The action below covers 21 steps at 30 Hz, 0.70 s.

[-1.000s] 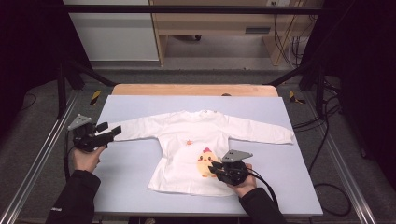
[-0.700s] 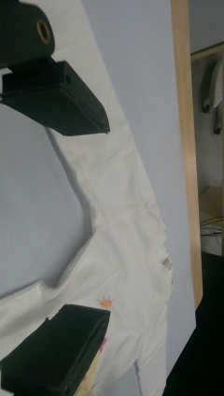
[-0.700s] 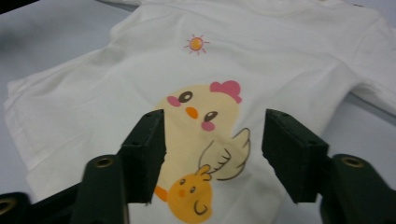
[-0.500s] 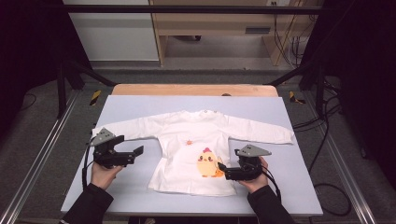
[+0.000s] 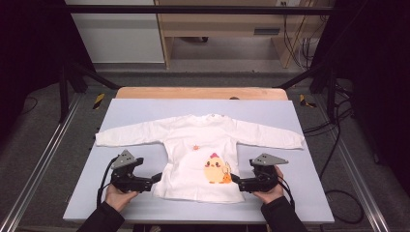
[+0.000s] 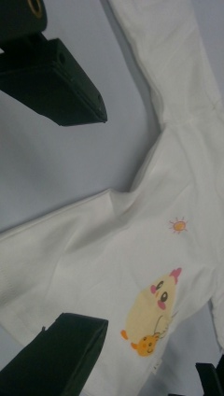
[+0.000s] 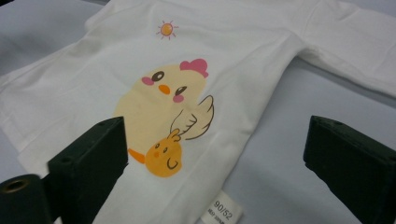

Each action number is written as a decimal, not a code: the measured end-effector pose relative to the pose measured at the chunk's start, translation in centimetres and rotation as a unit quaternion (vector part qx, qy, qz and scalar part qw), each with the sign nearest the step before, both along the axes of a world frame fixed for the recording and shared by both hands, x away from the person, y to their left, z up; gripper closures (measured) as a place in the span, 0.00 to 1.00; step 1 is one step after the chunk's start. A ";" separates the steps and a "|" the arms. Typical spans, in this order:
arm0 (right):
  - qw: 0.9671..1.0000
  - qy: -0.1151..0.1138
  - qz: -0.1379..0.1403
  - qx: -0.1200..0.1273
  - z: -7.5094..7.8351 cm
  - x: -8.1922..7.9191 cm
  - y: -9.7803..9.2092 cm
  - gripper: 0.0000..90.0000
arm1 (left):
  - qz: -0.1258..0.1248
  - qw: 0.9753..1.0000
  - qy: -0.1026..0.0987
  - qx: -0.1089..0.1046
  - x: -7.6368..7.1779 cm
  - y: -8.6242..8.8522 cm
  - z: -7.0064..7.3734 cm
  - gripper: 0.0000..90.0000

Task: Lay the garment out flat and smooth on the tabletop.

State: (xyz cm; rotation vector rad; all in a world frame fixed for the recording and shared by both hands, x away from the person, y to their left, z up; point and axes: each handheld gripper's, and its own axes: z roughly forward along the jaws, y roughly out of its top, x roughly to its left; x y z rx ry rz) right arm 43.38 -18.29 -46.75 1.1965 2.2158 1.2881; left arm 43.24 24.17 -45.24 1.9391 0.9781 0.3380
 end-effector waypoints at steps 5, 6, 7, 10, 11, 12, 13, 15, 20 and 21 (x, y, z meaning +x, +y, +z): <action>1.000 0.018 0.006 -0.007 -0.6 -0.6 -0.1 0.15 | 0.001 1.000 0.023 0.005 -0.5 -0.3 -1.1 0.12; 1.000 0.022 0.008 -0.008 -0.8 -0.7 -0.2 0.17 | 0.000 1.000 0.029 0.003 -0.6 -0.3 -1.3 0.17; 1.000 0.025 0.006 -0.011 -0.9 -0.8 -0.1 0.20 | 0.001 0.999 0.032 0.006 -0.6 -0.3 -1.4 0.23; 0.999 0.034 0.010 -0.030 -1.4 -1.1 0.1 0.28 | 0.001 0.999 0.041 0.023 -0.8 -0.7 -1.8 0.36; 0.999 0.038 0.012 -0.035 -1.5 -1.2 0.2 0.31 | 0.001 0.999 0.044 0.028 -0.8 -0.8 -1.9 0.41; 0.998 0.039 0.014 -0.040 -1.6 -1.3 0.3 0.34 | 0.000 0.998 0.049 0.030 -0.8 -1.0 -2.0 0.45; 0.998 0.038 0.017 -0.045 -1.7 -1.5 0.4 0.38 | -0.001 0.998 0.055 0.031 -0.8 -1.1 -2.1 0.49; 0.998 0.038 0.020 -0.051 -1.8 -1.7 0.5 0.43 | -0.001 0.997 0.065 0.032 -0.9 -1.3 -2.3 0.57; 0.997 0.040 0.020 -0.057 -2.0 -2.1 0.5 0.59 | 0.000 0.996 0.075 0.046 -1.2 -1.9 -2.6 0.73; 0.997 0.040 0.020 -0.058 -1.9 -2.2 0.5 0.63 | 0.000 0.996 0.075 0.052 -1.3 -2.1 -2.7 0.77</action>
